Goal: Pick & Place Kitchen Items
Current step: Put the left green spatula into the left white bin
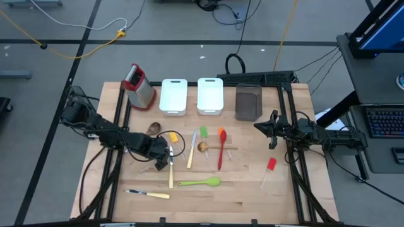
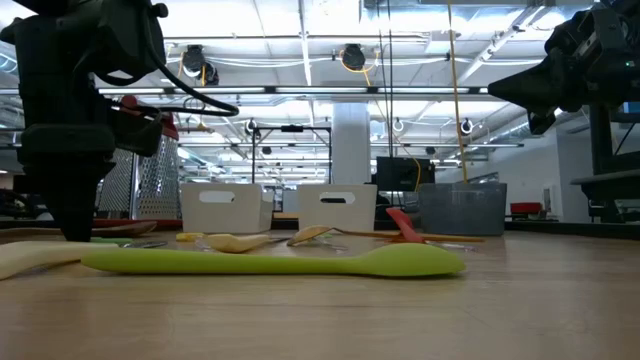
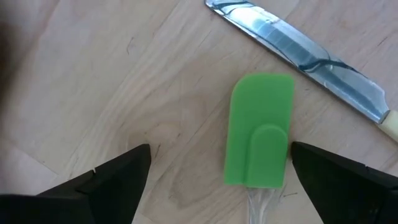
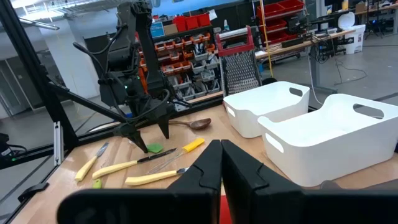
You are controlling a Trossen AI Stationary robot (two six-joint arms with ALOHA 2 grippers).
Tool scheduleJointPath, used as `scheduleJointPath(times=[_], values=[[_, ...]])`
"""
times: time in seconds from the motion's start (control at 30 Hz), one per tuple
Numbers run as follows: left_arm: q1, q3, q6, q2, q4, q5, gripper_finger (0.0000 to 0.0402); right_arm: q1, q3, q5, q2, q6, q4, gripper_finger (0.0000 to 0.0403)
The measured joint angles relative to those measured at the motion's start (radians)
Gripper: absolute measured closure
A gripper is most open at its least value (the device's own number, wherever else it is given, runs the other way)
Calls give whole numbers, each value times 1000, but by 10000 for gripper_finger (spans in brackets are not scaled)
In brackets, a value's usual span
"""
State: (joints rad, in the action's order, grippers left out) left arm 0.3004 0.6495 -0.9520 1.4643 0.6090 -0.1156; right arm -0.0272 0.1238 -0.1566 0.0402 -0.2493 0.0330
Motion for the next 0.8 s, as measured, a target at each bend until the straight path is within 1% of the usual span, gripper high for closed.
scheduleJointPath(times=[0.07, 0.17, 0.3, 0.4, 0.6, 0.7, 0.8], values=[[0, 0, 0, 0, 0, -3, 19, 0, 0, 0, 0, 0, 0, 399], [0, 0, 0, 21, -2, -17, 56, 0, 0, 0, 0, 0, 0, 399], [9, 5, 4, 63, -12, -28, 131, 0, 0, 0, 0, 0, 0, 399], [10, 9, -22, 87, -28, -43, 191, 0, 0, 0, 0, 0, 0, 399], [10, 8, -26, 87, -29, -62, 309, 0, 0, 0, 0, 0, 0, 399], [14, 8, -20, 86, -26, -62, 357, 0, 0, 0, 0, 0, 0, 399], [14, 8, -24, 86, -27, -59, 388, 0, 0, 0, 0, 0, 0, 399]])
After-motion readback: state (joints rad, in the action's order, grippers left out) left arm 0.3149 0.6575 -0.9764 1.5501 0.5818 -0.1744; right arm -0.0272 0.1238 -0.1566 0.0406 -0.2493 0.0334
